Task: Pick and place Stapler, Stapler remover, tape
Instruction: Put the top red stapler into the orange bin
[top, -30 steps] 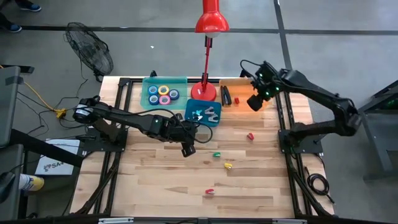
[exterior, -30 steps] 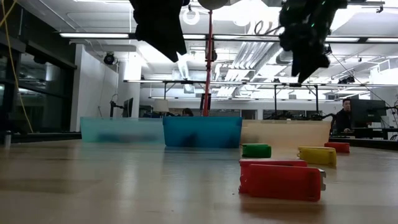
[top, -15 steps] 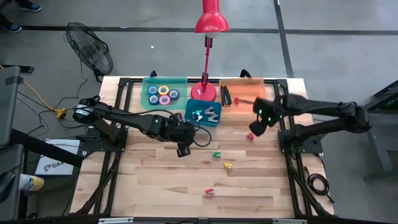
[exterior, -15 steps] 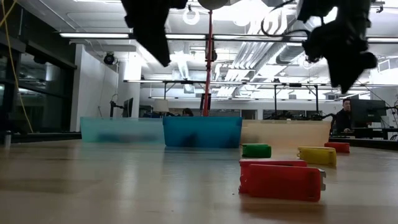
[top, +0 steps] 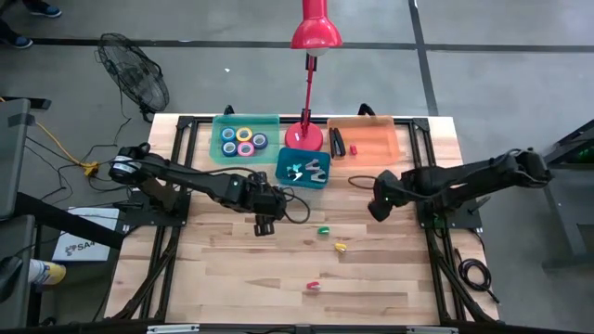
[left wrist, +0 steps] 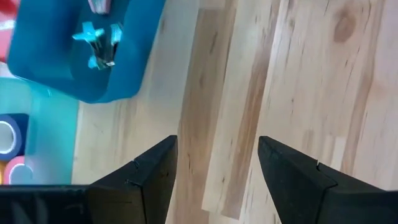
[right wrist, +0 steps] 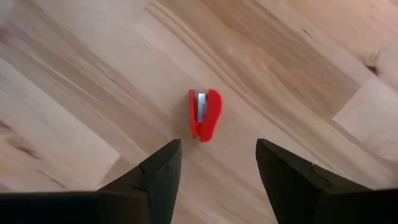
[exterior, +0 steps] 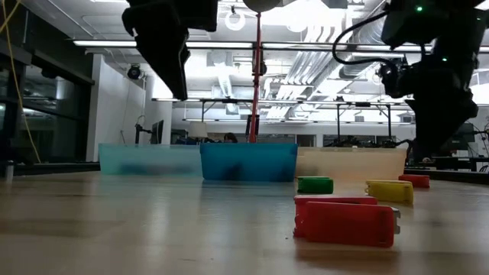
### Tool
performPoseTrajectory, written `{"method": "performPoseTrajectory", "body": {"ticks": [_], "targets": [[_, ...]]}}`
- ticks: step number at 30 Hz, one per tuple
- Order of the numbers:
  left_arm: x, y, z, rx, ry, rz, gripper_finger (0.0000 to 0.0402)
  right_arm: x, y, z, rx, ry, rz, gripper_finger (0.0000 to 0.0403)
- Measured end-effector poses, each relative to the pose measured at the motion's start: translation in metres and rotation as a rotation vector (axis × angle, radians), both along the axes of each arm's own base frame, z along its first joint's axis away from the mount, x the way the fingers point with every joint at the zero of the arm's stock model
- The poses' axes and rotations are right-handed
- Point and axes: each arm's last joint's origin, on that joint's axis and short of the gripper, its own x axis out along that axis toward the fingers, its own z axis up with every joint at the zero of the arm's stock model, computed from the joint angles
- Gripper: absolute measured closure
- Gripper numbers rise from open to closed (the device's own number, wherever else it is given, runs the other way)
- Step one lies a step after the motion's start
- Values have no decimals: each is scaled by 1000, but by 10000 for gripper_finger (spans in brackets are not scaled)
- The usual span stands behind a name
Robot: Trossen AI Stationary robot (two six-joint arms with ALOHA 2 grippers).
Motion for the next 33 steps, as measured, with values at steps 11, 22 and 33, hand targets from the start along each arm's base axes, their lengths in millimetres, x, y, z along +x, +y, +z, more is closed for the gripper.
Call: {"method": "performPoseTrajectory", "body": {"ticks": [11,22,33], "targets": [[-3,0,-7,-15,31,-8,184,2,19,-2,-167,-62,115,228],[-3,0,-7,-15,31,-7,184,4,37,0,-101,-166,51,242],[-3,0,-7,-8,33,-24,184,6,42,-1,-44,-248,-192,263]]}}
